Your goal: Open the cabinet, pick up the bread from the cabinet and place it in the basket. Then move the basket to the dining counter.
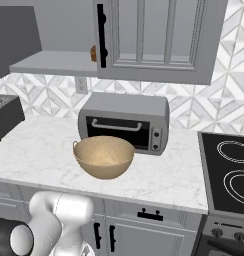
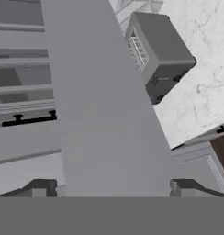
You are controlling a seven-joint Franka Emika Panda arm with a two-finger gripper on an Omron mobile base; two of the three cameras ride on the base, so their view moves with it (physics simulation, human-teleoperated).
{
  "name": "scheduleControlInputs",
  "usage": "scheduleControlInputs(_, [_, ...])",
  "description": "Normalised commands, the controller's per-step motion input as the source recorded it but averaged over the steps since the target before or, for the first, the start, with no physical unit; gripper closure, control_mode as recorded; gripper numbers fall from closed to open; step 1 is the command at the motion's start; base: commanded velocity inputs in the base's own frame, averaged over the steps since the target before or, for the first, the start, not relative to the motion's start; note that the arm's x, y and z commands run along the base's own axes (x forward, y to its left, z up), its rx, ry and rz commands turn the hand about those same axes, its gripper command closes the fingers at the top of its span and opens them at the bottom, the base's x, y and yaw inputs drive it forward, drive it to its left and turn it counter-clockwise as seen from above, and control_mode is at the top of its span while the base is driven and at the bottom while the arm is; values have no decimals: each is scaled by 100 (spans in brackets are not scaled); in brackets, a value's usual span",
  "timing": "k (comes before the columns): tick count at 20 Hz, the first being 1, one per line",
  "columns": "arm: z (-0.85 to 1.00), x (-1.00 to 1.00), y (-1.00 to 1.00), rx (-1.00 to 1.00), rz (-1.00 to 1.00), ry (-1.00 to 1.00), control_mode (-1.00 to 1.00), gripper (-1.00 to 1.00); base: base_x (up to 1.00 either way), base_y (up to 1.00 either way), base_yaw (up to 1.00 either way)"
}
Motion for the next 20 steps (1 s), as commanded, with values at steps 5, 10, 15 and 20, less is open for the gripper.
scheduleControlInputs(5, [2,8,-80,-22,-3,4,-100,-100,0,0,0])
scheduleControlInputs(10, [0,-16,-100,-26,0,-1,-100,-100,0,0,0])
scheduleControlInputs(15, [0,-46,-92,-31,0,-11,-100,-100,0,0,0])
scheduleControlInputs(20, [1,-59,-76,-37,0,-18,-100,-100,0,0,0])
